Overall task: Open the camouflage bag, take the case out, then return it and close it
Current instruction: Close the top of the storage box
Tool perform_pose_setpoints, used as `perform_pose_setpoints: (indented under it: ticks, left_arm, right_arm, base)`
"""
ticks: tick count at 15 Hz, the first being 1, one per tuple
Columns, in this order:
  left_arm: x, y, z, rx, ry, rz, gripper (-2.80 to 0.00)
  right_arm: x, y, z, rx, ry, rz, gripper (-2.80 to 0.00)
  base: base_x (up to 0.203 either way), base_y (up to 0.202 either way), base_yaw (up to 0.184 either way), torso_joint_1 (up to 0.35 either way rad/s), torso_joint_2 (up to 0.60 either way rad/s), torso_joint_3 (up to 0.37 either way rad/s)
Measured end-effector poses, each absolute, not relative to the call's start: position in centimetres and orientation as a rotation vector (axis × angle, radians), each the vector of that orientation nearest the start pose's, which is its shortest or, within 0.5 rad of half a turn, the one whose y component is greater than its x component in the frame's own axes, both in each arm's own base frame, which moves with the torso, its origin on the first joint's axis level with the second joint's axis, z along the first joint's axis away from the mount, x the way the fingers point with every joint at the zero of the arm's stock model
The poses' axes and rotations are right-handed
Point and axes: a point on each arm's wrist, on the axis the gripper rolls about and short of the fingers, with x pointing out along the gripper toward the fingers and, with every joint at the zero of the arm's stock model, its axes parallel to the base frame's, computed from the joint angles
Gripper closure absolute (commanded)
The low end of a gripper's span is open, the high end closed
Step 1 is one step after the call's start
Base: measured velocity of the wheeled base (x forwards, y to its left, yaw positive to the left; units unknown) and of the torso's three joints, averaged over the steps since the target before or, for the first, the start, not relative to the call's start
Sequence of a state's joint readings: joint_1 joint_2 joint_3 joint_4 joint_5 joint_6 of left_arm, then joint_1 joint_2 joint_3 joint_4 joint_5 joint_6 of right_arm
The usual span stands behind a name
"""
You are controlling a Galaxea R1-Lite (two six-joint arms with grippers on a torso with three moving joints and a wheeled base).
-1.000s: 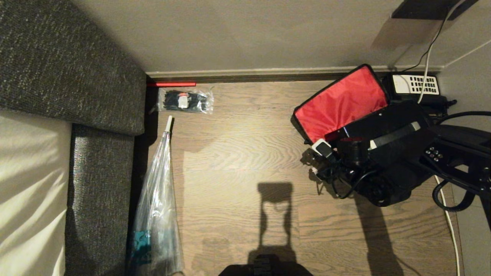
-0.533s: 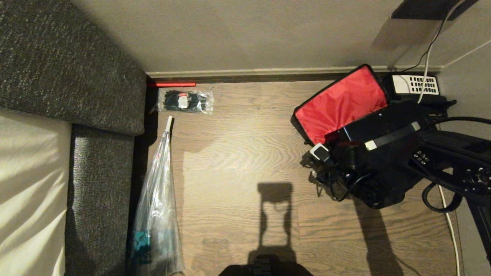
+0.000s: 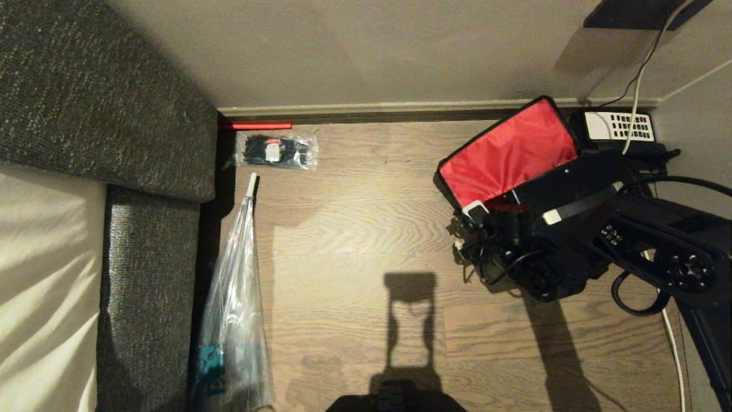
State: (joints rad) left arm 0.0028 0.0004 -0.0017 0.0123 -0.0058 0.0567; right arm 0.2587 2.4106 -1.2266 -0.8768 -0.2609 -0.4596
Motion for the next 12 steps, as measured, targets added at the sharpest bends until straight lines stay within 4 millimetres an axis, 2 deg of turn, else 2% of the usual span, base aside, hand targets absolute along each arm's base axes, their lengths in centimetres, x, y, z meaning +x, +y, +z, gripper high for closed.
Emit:
perform_pose_setpoints:
  ticks: [3,4,12]
  left_arm:
    - [-2.29,-0.02,7.47,0.056,0.011,-0.003,0.0]
    - [-2.29,-0.02,7.47,0.056,0.011,-0.003,0.0]
    - [-2.29,-0.02,7.47,0.057,0.011,-0.005,0.0]
  right_arm:
    - [44.63,11.46,3.89,-0.495,0.278,0.067,-2.8]
    - [44.67,11.48,3.82,-0.487,0.286,0.068,0.0]
    - [44.65,11.57,4.08,-0.45,0.258,0.098,0.0]
  base:
    - [0.0,0.0,0.0,0.0,0.0,0.0]
    - [0.0,0.0,0.0,0.0,0.0,0.0]
    - [0.0,0.0,0.0,0.0,0.0,0.0]
